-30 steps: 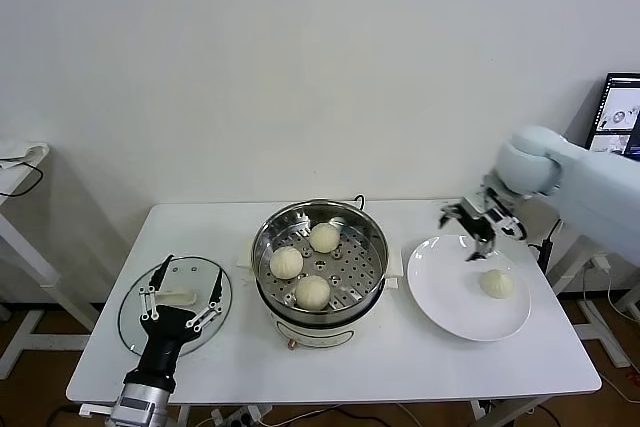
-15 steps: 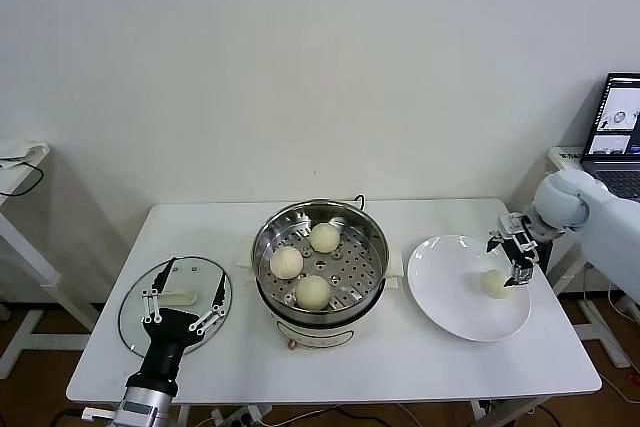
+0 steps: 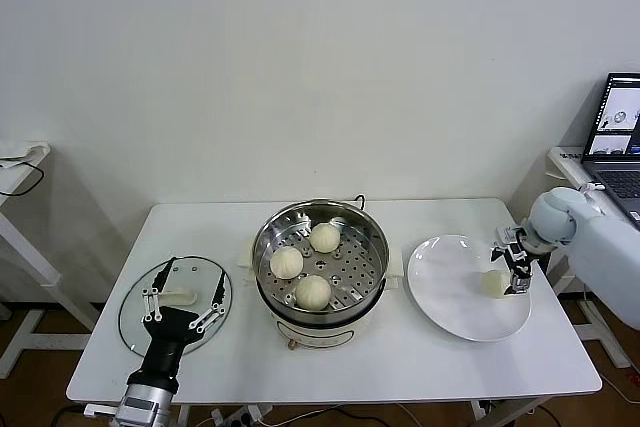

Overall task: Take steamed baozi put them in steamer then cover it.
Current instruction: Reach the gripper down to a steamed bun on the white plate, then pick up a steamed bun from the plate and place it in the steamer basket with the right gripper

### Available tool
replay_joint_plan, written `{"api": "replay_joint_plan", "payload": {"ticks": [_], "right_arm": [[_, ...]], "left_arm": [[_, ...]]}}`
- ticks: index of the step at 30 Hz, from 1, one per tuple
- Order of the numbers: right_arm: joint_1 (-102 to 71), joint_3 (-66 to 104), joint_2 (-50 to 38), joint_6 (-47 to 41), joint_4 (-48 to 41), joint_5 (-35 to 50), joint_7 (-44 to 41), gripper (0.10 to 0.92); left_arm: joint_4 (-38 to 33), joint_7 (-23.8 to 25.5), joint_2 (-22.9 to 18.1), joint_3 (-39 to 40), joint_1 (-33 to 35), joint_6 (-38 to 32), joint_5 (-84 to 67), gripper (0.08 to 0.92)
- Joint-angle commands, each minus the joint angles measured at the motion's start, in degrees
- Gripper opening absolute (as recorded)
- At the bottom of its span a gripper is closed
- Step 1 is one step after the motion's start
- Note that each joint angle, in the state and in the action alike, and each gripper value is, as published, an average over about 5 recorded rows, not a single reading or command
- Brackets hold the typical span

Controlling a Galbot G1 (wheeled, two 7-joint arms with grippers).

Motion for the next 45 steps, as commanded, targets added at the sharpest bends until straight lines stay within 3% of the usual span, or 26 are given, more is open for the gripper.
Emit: {"api": "replay_joint_plan", "payload": {"ticks": [1, 20, 27, 33, 38, 45], "right_arm": [[-2.26, 2.74, 2.02, 0.23, -3.17, -2.47, 0.63, 0.823], [-3.2, 4.76, 3.45, 1.27, -5.06, -5.19, 0.59, 0.82], [-3.89, 5.59, 3.71, 1.74, -5.25, -5.81, 0.67, 0.732], [-3.76, 5.66, 2.82, 1.74, -3.8, -4.84, 0.46, 0.719], [-1.69, 3.36, -0.04, 0.4, -0.22, -0.56, -0.31, 0.712], [8.53, -7.53, -7.1, -5.74, 9.55, 12.15, -2.39, 0.704]], "left_arm": [[0.42, -0.02, -0.01, 0.08, -0.27, 0.13, 0.0, 0.823], [0.49, 0.0, -0.06, 0.16, -0.21, 0.23, 0.12, 0.823], [0.44, 0.0, 0.0, 0.07, -0.09, 0.2, 0.14, 0.823], [0.14, -0.04, -0.06, 0.17, 0.08, 0.18, 0.21, 0.823], [-0.17, -0.11, -0.08, 0.34, 0.1, 0.24, 0.29, 0.823], [-0.81, -0.2, -0.08, 0.67, 0.27, 0.32, 0.45, 0.823]]}}
